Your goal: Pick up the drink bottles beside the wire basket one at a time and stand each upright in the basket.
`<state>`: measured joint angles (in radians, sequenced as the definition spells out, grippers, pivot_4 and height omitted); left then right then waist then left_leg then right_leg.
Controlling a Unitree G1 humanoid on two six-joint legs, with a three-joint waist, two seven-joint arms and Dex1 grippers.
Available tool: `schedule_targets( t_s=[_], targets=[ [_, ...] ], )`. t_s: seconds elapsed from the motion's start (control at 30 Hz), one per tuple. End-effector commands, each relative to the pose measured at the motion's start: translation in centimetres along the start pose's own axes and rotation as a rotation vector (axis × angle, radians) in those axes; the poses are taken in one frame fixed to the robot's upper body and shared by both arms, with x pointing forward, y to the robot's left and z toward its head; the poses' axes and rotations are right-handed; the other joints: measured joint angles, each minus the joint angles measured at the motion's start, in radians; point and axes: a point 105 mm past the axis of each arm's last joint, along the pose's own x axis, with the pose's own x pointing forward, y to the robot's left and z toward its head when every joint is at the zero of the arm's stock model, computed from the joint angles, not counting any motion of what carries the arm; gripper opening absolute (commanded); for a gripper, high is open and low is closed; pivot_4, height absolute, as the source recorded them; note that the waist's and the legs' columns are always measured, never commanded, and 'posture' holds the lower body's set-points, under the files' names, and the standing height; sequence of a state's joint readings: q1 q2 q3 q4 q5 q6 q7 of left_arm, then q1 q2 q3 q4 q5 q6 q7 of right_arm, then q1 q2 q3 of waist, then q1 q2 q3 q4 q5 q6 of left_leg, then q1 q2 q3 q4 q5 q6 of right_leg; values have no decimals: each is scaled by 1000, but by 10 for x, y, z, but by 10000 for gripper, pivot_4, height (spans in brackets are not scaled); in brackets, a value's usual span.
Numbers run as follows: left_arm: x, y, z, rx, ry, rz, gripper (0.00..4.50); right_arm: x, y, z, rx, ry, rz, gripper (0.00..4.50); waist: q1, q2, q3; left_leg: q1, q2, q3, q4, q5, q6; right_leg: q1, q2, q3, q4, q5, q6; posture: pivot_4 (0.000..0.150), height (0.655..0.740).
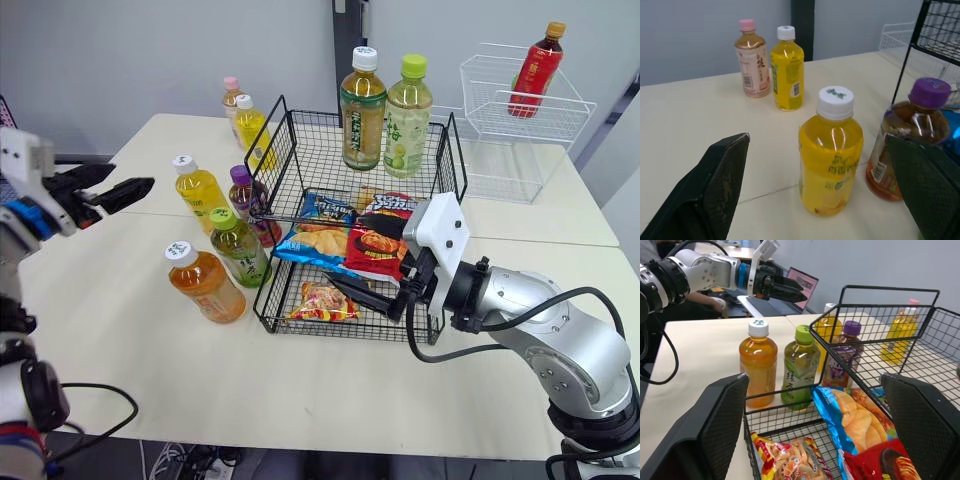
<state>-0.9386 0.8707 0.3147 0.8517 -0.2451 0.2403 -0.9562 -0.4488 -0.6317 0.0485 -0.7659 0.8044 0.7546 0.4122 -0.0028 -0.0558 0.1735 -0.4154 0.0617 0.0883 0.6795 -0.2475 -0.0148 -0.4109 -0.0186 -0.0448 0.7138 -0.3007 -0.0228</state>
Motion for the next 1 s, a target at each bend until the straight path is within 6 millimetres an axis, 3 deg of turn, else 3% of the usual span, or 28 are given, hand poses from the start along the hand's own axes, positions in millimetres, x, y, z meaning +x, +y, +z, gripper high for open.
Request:
schedule_targets(
  t_s=[0.03, 0.5, 0.63, 0.87, 1.0],
  targets=[
    [16, 0, 7, 20, -9, 22, 44711, 2, 5, 12, -41, -43, -10, 45000, -1, 0, 0, 0, 0, 0, 0, 0, 0, 0, 0, 0, 0, 0, 0, 1500, 7400],
    [50, -16, 2, 42, 42, 24, 44711, 1, 9, 14, -20, -58, -32, 45000, -2, 0, 0, 0, 0, 0, 0, 0, 0, 0, 0, 0, 0, 0, 0, 1500, 7400],
    [54, -18, -2, 16, 53, 28, 36748, 1, 9, 15, -18, -65, -38, 45000, -3, 0, 0, 0, 0, 0, 0, 0, 0, 0, 0, 0, 0, 0, 0, 1500, 7400],
    [55, -18, -6, -7, 51, 44, 15074, 1, 10, 15, -11, -74, -49, 45000, -3, 0, 0, 0, 0, 0, 0, 0, 0, 0, 0, 0, 0, 0, 0, 1500, 7400],
    [54, -17, -1, -6, 31, 38, 13338, 0, 10, 15, -10, -77, -57, 45000, -3, 0, 0, 0, 0, 0, 0, 0, 0, 0, 0, 0, 0, 0, 0, 1500, 7400]
  ],
)
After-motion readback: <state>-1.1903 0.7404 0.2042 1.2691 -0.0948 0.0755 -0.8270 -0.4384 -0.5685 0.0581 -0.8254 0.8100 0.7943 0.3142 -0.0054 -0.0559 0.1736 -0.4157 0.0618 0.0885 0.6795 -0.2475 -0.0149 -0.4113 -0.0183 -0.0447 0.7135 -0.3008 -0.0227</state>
